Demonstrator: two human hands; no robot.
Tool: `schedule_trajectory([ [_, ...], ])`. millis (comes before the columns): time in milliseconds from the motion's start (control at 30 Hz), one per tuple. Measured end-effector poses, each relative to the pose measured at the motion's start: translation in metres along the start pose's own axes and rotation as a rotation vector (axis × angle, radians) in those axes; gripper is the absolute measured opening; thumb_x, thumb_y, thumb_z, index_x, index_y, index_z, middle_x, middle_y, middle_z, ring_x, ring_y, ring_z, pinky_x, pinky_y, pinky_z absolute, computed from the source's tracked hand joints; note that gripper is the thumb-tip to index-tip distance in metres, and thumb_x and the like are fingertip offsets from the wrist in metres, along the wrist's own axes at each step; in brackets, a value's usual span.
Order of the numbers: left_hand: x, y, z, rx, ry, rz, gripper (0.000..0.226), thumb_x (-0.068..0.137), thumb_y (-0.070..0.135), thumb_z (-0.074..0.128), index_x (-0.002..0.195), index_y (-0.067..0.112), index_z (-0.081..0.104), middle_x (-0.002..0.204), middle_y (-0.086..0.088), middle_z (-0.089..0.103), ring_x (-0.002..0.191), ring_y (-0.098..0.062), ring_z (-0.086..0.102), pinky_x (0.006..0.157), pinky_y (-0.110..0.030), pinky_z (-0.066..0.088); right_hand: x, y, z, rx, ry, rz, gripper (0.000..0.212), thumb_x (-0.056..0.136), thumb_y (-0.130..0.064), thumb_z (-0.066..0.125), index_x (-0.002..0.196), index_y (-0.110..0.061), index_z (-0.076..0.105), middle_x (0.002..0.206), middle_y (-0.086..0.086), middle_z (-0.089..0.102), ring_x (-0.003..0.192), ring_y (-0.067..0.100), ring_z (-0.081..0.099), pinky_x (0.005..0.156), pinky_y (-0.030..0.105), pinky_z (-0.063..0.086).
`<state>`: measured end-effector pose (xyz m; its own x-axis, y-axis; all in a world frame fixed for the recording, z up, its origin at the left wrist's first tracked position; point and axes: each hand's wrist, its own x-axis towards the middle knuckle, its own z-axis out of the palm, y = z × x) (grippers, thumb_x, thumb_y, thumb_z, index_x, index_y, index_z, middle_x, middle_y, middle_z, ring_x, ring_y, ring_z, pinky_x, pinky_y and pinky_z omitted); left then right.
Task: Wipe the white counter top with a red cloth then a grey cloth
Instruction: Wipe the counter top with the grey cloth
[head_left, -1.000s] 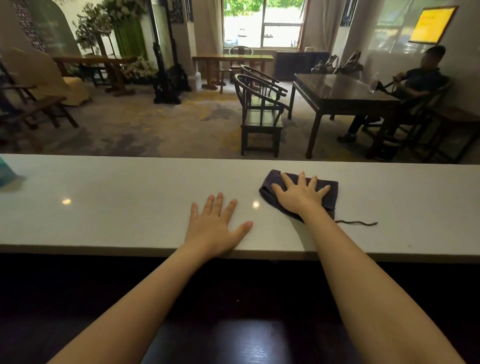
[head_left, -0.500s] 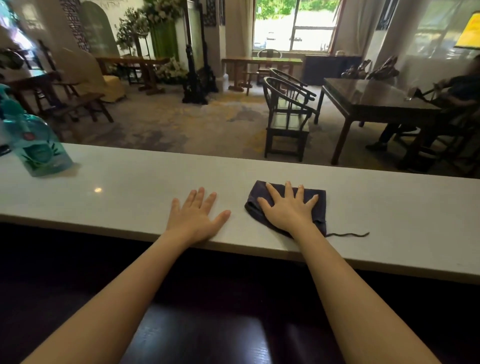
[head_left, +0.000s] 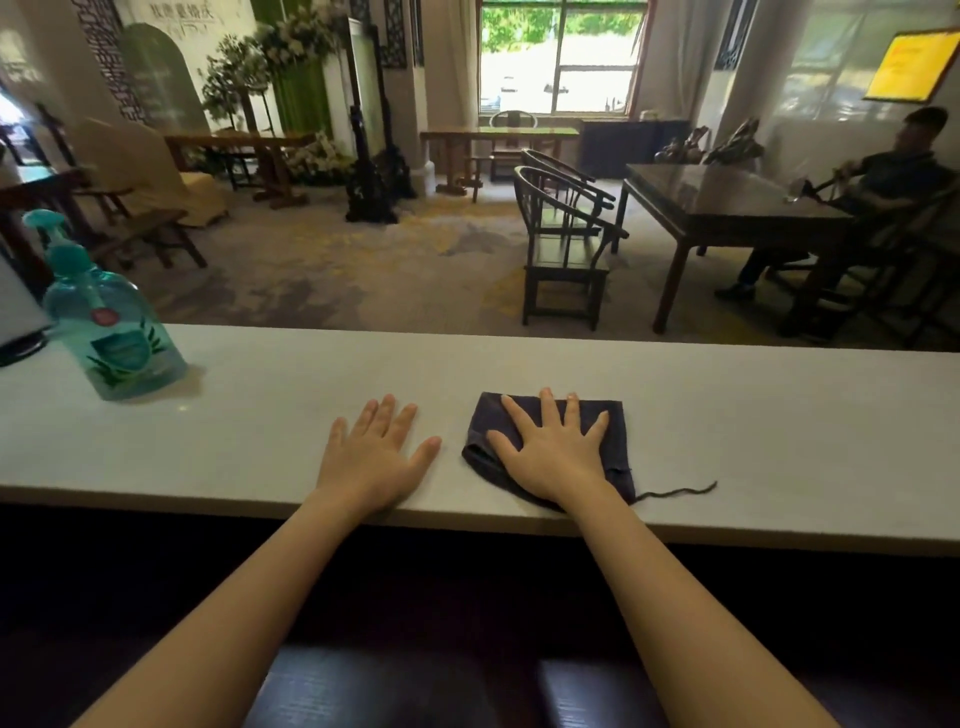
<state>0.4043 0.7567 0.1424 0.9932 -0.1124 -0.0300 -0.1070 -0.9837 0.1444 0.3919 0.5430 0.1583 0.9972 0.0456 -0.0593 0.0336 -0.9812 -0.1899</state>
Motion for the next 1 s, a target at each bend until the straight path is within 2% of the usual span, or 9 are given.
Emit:
schedule_trajectory([
  [300,-0.004,-0.081,-0.010,0.011,0.008,0.071,0.071,0.083,0.069,0.009,0.145,0.036,0.003,0.158,0.007,-0.003,0.145,-0.013,-0.004,0.115,-0.050,-0.003,0.002,-0.100,0.020,0.001,0.021,0.026,0.062,0.088,-0.065,0.014,0.145,-0.042,0.003,0.160,0.008,-0.005,0.143,0.038,-0.012,0.108,0.068,-0.012],
  [433,-0.009,-0.094,-0.011,-0.003,0.034,0.108,0.064,0.087,0.061,0.009,0.146,0.034,0.003,0.158,0.005,-0.002,0.145,-0.014,-0.005,0.115,-0.047,-0.004,-0.003,-0.131,0.029,-0.006,0.016,-0.006,0.059,0.089,-0.064,0.014,0.143,-0.046,0.001,0.160,0.006,-0.006,0.144,0.037,-0.012,0.107,0.067,-0.014],
  [733,-0.016,-0.090,-0.012,-0.050,0.039,0.043,0.060,0.092,0.055,0.008,0.146,0.031,-0.001,0.158,-0.003,-0.006,0.145,-0.020,-0.009,0.116,-0.045,-0.006,-0.009,-0.141,0.035,-0.010,0.015,-0.116,0.049,0.092,-0.057,0.013,0.139,-0.053,0.001,0.160,0.000,-0.006,0.143,0.038,-0.015,0.106,0.066,-0.016],
  [900,-0.012,-0.090,-0.014,-0.053,0.043,0.034,0.055,0.094,0.045,0.010,0.147,0.028,0.005,0.159,-0.002,0.000,0.145,-0.018,-0.004,0.118,-0.045,-0.001,0.036,-0.146,0.027,0.004,-0.054,-0.156,0.050,0.092,-0.056,0.017,0.141,-0.050,0.007,0.160,0.001,-0.003,0.143,0.039,-0.012,0.105,0.068,-0.015],
  [1000,-0.013,-0.091,-0.012,-0.038,0.053,0.017,0.058,0.092,0.051,0.013,0.146,0.031,0.005,0.159,-0.001,0.000,0.145,-0.017,-0.004,0.117,-0.043,-0.002,0.075,-0.144,0.021,0.021,-0.058,-0.144,0.051,0.092,-0.057,0.016,0.142,-0.047,0.010,0.160,0.001,0.000,0.143,0.039,-0.011,0.106,0.067,-0.014],
])
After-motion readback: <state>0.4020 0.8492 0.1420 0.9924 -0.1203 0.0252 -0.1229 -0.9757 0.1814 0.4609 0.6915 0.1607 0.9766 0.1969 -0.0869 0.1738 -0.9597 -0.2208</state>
